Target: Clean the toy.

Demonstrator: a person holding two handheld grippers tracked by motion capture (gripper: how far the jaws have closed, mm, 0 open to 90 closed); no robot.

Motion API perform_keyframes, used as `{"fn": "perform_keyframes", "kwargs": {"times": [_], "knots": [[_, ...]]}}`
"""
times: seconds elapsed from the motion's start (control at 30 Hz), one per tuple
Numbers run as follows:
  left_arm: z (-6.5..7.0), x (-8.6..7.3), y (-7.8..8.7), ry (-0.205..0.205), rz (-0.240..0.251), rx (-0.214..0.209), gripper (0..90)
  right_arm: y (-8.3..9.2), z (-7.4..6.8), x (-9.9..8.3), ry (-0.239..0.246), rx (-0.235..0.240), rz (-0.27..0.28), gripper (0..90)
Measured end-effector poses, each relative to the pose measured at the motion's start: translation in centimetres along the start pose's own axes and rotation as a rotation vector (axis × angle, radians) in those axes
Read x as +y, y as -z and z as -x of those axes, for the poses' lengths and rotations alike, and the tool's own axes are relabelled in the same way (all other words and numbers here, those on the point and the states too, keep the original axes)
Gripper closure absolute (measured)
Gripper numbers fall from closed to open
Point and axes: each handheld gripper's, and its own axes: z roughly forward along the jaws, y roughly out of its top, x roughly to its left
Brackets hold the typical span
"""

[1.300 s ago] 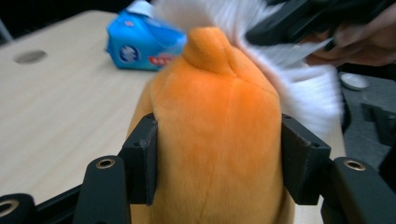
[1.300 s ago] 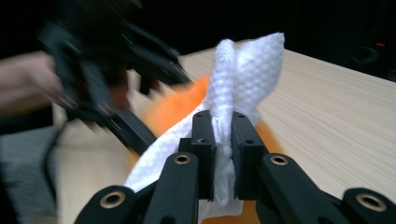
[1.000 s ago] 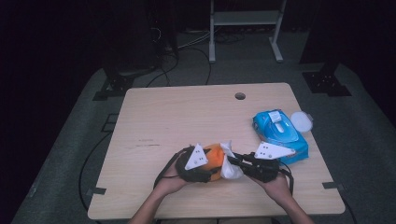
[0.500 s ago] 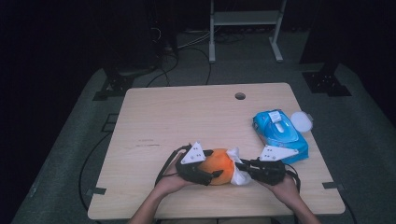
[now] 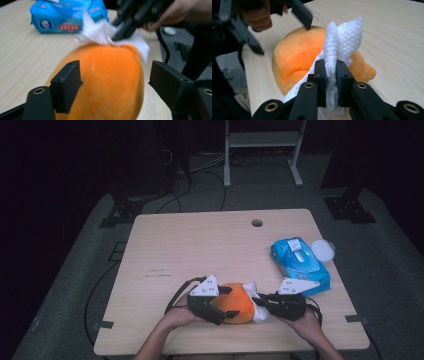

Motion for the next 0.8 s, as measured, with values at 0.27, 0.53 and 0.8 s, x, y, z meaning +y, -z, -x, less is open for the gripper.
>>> {"fn": "perform_keyframes", "kwargs": {"times": [0.27,0.53,0.8], "knots": [[-1.7,0.9,-1.7,0.023,-0.027,0.040,14.8,0.7,-0.8,-1.0,0.041,0.056,-0.014,80.1],[-2.0,-0.2,-3.6,0.097,-0.130,-0.039,9.8,3.3,0.8,-2.5,0.000,-0.011,-0.001,79.6],[-0.7,-0.3,-3.5,0.030,-0.156,-0.017,33.7,4.2,2.6,-4.4,-0.014,-0.095,-0.066,77.2]]}}
